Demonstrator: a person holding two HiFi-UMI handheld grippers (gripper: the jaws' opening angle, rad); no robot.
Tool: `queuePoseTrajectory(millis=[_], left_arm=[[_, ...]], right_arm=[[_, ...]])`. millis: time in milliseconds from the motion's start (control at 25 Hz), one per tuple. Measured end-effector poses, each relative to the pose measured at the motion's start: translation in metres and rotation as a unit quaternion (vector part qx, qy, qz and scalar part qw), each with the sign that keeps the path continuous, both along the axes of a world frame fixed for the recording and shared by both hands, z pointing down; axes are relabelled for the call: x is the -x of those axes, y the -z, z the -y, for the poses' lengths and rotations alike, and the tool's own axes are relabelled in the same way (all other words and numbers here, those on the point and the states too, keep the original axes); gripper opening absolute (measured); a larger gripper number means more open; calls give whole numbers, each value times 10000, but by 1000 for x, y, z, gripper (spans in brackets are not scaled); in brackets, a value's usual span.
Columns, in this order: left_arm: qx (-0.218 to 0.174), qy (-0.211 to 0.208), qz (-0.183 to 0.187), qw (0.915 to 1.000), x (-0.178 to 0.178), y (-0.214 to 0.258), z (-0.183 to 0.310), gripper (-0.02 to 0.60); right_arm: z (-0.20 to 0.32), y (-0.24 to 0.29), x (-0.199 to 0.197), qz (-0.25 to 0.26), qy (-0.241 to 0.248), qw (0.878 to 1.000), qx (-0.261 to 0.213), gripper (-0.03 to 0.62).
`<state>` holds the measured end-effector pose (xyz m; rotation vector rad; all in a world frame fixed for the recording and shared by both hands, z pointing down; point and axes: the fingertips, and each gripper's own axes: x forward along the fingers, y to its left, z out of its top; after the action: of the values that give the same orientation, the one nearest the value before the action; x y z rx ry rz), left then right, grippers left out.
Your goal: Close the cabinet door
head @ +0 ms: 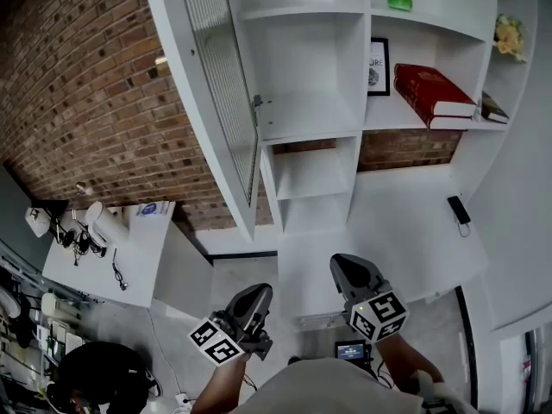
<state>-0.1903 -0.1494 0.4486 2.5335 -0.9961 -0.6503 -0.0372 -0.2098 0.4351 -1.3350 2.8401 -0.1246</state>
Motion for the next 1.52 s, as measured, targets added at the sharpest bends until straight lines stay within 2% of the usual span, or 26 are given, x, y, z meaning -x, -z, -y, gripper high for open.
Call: queuePoseTrajectory(millis=[280,680,1000,1320,1520], left_arm=[[-132,127,0,9998,-5,12,14,9],[-652,361,143,9971,10,52,24,9],[-1016,469,305,9933,21,80,23,9],[-1388,659,537,9867,45,117,27,9],[-1628,600,714,9822,46,139,28,9]], right_arm=[[13,13,-15,-105,108,9997,-192,31],[23,40,-16,-242,360,9973,-595,31],[25,70,-8,-353,488,9931,-1008,31],[33,109,-8,-460,416,9871,-1475,31],[33,132,-2,-508,400,9827,-1734,31]])
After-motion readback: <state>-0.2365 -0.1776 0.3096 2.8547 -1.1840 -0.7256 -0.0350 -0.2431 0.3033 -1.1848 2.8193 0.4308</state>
